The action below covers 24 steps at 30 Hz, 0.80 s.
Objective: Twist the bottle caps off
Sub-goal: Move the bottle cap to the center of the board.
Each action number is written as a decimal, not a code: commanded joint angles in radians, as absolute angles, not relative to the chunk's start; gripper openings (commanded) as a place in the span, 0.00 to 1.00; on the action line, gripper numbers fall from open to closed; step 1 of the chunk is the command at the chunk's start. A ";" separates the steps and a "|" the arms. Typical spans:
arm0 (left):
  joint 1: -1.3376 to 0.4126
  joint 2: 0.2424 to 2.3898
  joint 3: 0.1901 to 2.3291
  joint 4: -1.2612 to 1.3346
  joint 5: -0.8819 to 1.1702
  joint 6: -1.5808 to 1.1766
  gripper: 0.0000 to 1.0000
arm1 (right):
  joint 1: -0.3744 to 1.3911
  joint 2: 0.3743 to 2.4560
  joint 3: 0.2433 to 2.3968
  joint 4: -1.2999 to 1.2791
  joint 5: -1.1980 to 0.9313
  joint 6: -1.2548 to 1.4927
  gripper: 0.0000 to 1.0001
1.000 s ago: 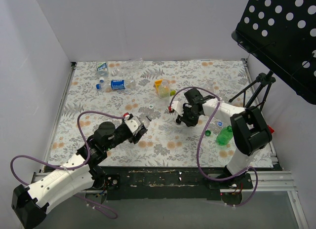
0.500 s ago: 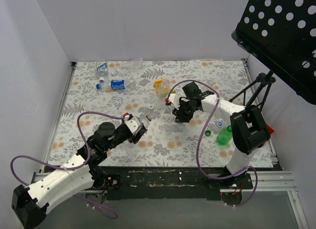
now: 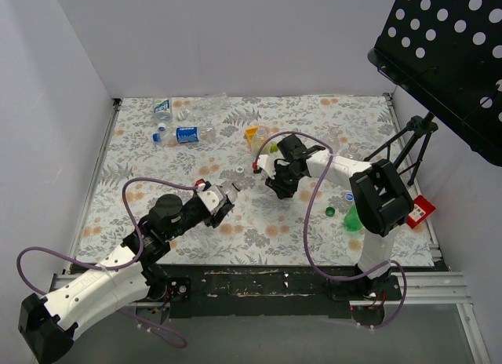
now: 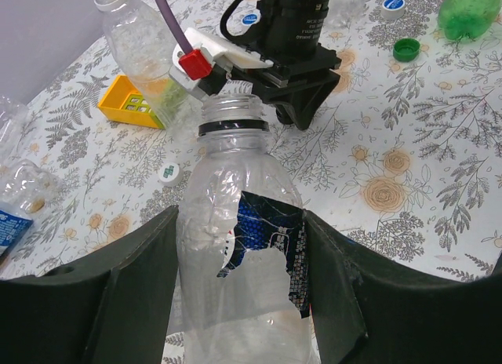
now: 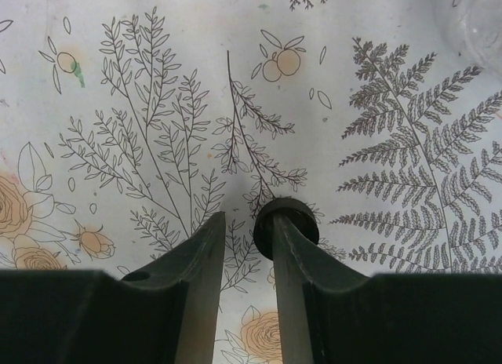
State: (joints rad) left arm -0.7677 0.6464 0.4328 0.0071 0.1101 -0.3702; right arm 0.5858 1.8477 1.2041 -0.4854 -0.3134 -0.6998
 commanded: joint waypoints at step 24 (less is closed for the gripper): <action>-0.767 0.611 0.423 0.029 0.068 -0.354 0.00 | 0.742 1.966 1.414 -0.571 -0.290 -0.744 0.01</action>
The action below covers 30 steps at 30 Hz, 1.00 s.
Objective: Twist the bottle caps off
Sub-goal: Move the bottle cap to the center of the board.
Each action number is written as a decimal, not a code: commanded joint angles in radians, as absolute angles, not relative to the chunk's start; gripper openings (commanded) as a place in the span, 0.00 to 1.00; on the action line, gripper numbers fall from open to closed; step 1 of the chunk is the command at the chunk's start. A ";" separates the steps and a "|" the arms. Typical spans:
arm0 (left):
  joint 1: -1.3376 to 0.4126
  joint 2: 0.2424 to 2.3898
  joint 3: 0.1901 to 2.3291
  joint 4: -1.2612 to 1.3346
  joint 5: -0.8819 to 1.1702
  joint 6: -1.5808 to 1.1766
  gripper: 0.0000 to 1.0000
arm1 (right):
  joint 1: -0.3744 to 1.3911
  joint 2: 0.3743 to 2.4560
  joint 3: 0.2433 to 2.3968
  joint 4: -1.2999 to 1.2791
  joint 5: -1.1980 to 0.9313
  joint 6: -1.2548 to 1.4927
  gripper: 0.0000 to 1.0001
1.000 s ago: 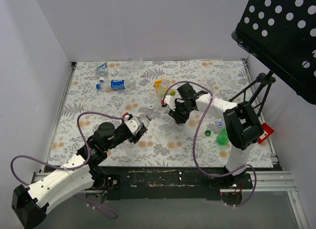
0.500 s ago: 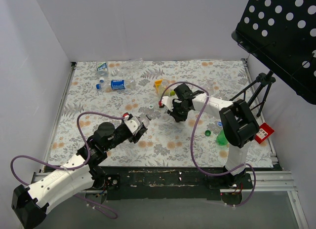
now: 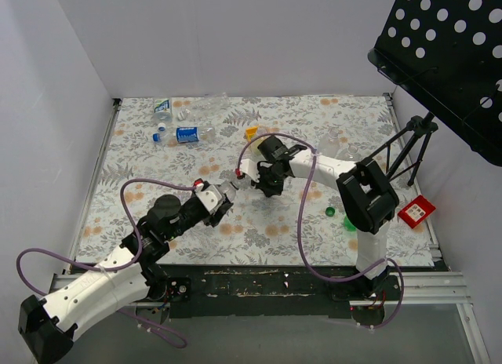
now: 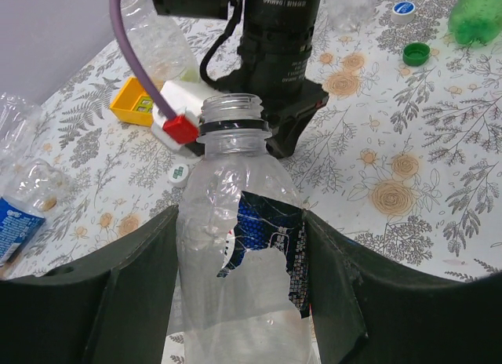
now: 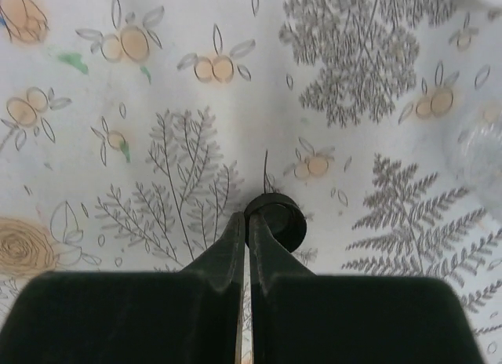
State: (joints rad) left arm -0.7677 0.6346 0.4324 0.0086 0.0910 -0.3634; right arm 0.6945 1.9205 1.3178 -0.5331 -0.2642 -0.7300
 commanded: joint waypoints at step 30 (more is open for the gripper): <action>-0.767 0.520 0.402 0.084 0.043 -0.393 0.00 | 0.811 2.028 1.803 -0.629 -0.330 -0.666 0.45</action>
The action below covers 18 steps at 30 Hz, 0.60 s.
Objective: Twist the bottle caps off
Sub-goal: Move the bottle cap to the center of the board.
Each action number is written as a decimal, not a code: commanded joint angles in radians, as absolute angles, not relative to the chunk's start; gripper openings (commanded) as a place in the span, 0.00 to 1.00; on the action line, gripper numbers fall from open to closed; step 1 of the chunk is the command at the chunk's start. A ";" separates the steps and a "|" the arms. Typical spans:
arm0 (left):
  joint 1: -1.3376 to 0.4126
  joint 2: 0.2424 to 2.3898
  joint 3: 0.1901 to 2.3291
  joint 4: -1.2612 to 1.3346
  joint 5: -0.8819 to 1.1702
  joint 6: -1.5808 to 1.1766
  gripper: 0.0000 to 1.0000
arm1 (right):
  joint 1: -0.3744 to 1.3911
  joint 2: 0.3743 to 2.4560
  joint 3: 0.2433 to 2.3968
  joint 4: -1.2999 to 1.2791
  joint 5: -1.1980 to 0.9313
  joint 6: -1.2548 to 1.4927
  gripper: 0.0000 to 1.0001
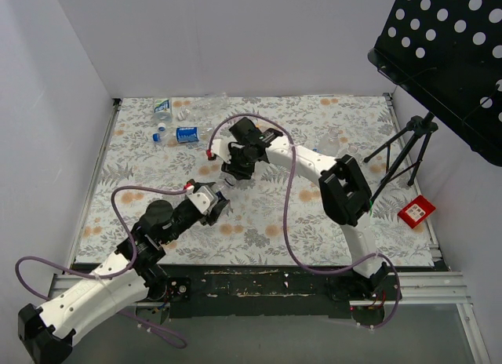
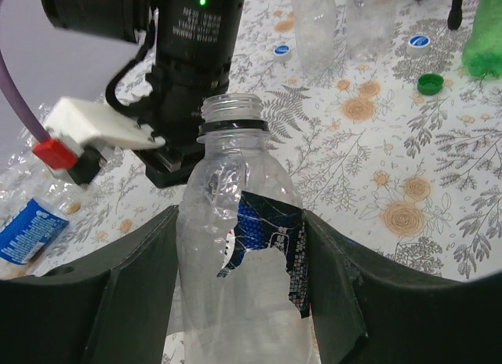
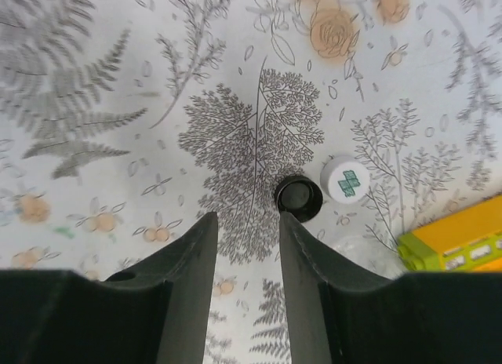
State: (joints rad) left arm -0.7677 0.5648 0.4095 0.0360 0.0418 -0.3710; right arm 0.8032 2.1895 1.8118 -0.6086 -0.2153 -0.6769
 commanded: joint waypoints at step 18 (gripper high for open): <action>-0.767 0.488 0.437 0.299 0.181 -0.735 0.00 | 0.694 1.391 1.158 -0.615 -0.943 -0.727 0.74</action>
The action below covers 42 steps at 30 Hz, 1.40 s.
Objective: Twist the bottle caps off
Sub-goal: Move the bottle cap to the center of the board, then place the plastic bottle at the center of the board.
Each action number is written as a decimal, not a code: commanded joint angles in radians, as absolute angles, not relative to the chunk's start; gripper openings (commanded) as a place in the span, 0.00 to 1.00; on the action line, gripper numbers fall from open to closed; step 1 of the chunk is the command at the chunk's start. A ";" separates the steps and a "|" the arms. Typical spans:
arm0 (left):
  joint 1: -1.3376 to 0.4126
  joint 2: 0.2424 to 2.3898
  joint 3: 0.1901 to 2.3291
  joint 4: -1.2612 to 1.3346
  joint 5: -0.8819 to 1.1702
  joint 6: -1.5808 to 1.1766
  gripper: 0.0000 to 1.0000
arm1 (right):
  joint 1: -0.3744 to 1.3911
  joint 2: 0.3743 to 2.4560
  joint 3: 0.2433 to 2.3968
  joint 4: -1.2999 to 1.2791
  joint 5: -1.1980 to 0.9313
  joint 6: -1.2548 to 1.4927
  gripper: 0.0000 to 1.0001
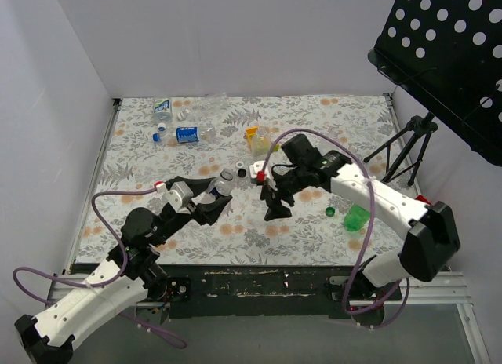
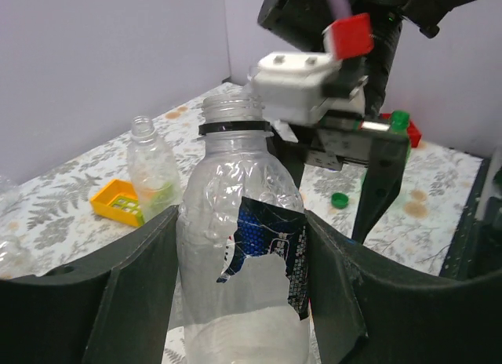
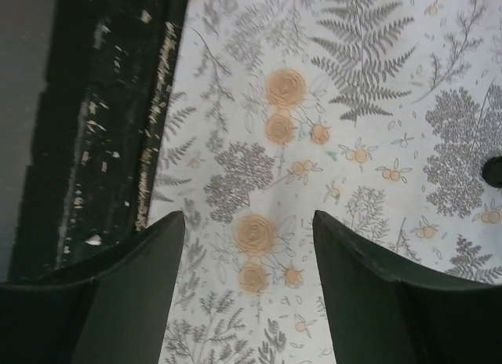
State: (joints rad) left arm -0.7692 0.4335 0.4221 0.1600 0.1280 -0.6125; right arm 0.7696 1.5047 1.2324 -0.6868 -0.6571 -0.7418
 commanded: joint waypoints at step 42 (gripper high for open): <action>-0.825 0.888 0.377 0.824 0.019 -1.072 0.00 | 0.514 1.344 0.856 0.531 -1.034 0.592 0.76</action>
